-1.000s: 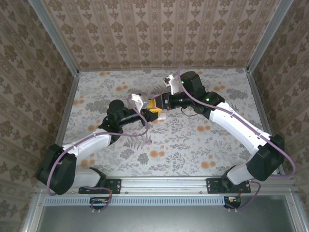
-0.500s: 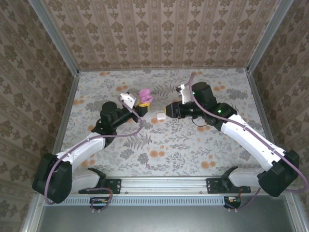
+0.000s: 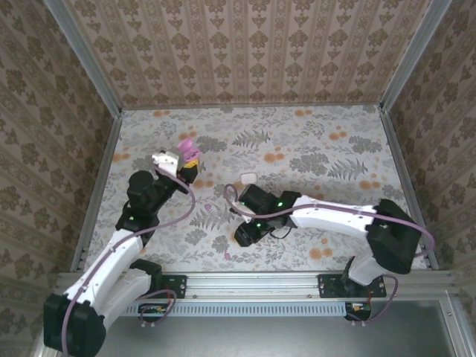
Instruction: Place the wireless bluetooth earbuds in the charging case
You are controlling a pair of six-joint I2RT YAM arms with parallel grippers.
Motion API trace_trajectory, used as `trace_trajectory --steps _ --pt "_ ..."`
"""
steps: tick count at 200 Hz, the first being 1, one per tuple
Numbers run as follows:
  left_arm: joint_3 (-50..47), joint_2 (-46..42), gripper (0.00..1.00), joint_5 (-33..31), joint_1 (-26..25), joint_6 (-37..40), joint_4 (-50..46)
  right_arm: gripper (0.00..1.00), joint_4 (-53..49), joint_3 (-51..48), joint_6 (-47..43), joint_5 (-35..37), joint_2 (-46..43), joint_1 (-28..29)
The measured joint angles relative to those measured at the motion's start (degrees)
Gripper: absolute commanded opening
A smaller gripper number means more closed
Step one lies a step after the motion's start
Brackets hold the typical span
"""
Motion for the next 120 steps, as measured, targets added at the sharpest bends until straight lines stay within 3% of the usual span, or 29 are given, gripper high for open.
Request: trace_trajectory --steps 55,120 --pt "-1.9 -6.6 0.37 0.0 0.3 0.8 -6.2 0.39 14.3 -6.6 20.5 -3.7 4.2 3.5" --pt "-2.4 -9.3 0.37 2.0 0.2 0.8 -6.8 0.35 16.1 -2.8 27.8 -3.6 11.1 7.0"
